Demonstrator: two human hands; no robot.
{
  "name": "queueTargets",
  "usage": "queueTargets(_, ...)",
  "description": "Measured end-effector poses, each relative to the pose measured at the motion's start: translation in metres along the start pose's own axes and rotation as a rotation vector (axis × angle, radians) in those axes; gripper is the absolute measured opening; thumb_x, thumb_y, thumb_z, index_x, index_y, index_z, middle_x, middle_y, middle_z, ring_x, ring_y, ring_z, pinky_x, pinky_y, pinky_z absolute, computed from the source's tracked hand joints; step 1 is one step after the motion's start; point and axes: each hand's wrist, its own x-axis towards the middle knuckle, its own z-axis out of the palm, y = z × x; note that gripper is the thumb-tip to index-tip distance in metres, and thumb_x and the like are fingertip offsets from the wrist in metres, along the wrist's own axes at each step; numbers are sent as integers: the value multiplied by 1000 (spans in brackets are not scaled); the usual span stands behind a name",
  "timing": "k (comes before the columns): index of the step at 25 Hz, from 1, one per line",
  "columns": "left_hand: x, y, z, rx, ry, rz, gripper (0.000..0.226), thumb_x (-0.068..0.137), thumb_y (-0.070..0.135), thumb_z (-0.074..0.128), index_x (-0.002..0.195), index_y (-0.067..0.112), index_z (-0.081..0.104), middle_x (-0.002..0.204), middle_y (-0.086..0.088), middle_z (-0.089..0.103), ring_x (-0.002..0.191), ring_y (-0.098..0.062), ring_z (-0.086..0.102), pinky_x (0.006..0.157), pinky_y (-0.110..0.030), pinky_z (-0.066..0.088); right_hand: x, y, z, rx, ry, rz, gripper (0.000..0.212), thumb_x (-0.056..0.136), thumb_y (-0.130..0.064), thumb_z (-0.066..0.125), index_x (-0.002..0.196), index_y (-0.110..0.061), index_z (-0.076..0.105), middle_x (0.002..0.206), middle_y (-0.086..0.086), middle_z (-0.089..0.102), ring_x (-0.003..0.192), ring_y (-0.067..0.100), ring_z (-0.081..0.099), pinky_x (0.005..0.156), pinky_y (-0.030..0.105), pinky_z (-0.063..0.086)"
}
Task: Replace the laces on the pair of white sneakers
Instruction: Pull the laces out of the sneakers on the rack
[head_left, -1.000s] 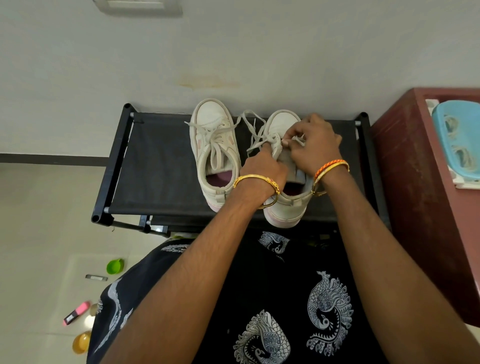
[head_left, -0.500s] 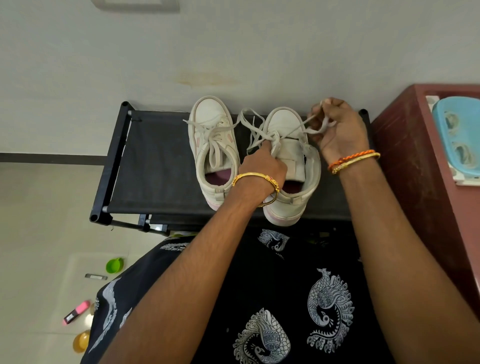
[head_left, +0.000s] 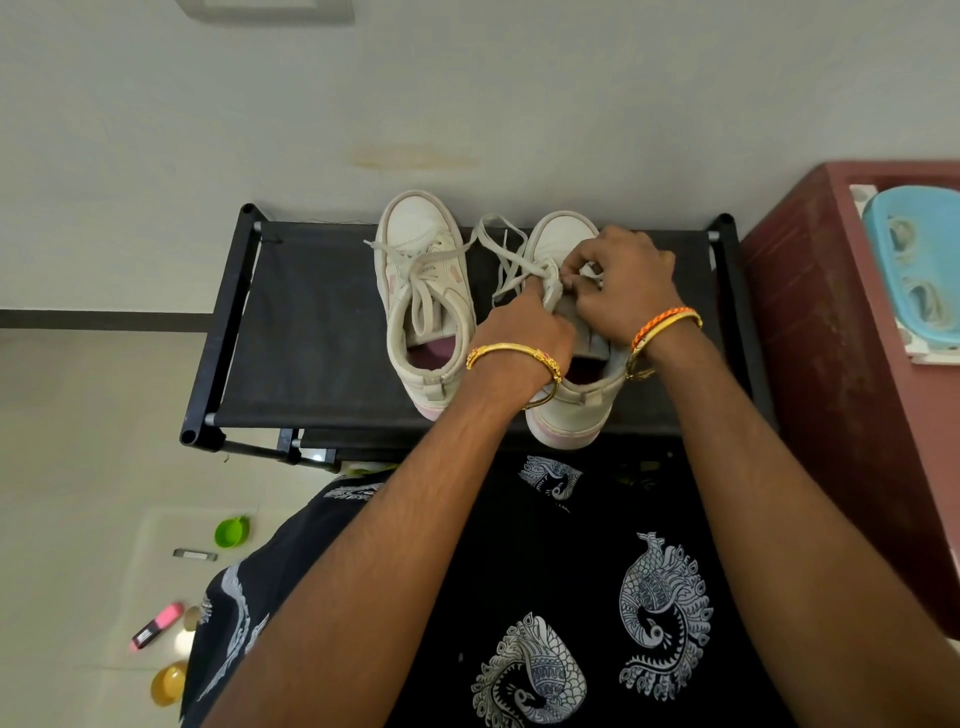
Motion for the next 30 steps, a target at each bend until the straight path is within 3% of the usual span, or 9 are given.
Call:
queueTargets(4,-2,2,0,17,5,-13,49,93,19,38,142,22,32,109,-10,61,94,-31,57,77,-35,44,-1,11,0,248,121,-30,5,83,-12,62,84,-15,66,94,-3,46,95,16,49,86,32,36)
queueTargets(9,-2,3,1,35,5,-22,54,94,18,37,147,23,25,114,-10,61,92,-29,56,79,-35,44,8,21,-18,1091,303,119,4,76,-18,58,76,-21,56,81,4,58,65,4,50,62,16,41)
queueTargets(13,1,4,1,40,7,-15,56,93,18,38,147,24,24,114,-10,61,86,-26,53,77,-34,43,3,21,-27,1760,156,167,16,94,-1,45,81,-9,51,77,1,65,76,17,67,70,27,54)
queueTargets(15,1,5,1,50,10,-8,56,94,18,38,148,24,23,116,-10,61,93,-29,56,80,-35,45,-2,19,-26,1612,137,133,17,94,-1,45,81,-11,50,74,4,64,64,13,64,64,27,53)
queueTargets(17,0,6,2,57,8,-8,55,93,18,38,147,23,25,115,-10,61,96,-30,57,80,-35,45,-4,17,-19,1061,207,62,11,90,-5,54,83,-14,53,76,1,60,62,6,57,61,20,47)
queueTargets(21,0,6,1,63,6,-19,47,93,21,39,139,14,35,112,-14,60,95,-31,56,75,-33,41,-4,13,-1,172,69,-93,19,88,-18,60,105,-11,66,110,9,52,99,19,52,78,19,35)
queueTargets(24,-1,4,-1,44,-10,-24,38,94,22,39,129,9,44,110,-15,60,94,-32,58,76,-32,45,-4,8,1,68,38,-87,18,90,-18,59,103,-10,69,114,15,49,103,31,52,78,24,34)
queueTargets(27,-1,3,-1,-1,-10,-37,32,94,24,37,118,6,49,102,-15,61,82,-32,62,77,-38,54,-5,6,1,142,77,-35,12,90,-15,60,96,-9,67,112,15,52,99,24,51,76,22,34)
queueTargets(30,-1,3,0,34,22,-44,29,95,22,38,116,6,51,97,-11,59,79,-25,54,70,-32,43,-7,8,-1,323,126,51,4,89,-9,59,91,-9,61,112,12,48,93,17,47,70,10,35)
